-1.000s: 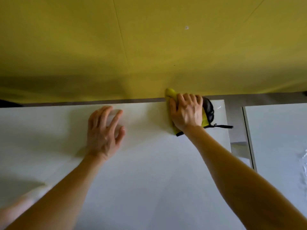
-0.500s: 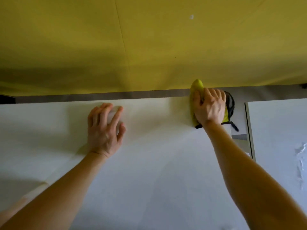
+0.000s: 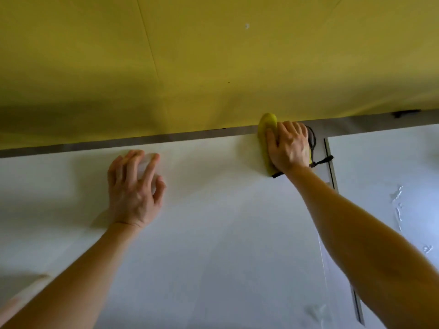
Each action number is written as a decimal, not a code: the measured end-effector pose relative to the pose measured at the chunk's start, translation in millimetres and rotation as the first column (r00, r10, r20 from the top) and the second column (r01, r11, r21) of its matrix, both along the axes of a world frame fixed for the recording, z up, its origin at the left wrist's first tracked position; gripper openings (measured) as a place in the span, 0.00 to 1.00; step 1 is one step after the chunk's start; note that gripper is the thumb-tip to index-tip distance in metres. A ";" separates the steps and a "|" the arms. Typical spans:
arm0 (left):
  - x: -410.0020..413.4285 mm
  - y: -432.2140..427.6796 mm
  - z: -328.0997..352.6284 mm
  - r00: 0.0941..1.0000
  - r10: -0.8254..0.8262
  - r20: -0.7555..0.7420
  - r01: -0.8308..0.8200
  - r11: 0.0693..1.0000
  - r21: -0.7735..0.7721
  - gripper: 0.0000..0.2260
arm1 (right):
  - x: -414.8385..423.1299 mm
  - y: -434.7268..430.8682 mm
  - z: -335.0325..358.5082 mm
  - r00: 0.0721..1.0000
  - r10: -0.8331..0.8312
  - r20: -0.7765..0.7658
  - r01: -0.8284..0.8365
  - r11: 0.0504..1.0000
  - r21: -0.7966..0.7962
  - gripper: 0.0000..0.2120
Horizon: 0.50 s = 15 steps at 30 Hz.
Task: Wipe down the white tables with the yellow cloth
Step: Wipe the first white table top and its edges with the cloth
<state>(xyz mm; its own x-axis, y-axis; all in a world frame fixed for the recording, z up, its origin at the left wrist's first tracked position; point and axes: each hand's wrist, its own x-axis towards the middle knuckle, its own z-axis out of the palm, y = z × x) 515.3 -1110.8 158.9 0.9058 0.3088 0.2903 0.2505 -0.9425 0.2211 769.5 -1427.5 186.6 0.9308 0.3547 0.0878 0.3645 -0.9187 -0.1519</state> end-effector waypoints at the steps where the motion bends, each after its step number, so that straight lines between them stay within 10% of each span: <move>1: 0.3 1.3 -0.2 1.000 -0.001 -0.002 0.001 1.000 0.001 0.21 | -11.5 20.9 -3.8 0.996 -0.085 0.008 0.085 0.996 -0.015 0.20; 9: -2.4 2.6 -4.1 1.000 -0.003 -0.012 0.004 1.000 0.027 0.21 | -76.6 151.7 -13.0 0.877 0.473 -0.085 -0.439 0.860 0.259 0.19; 15: 0.9 2.6 -3.5 1.000 -0.016 -0.007 0.016 1.000 0.016 0.22 | -9.1 14.2 -5.3 0.986 0.168 -0.015 -0.164 0.975 0.152 0.15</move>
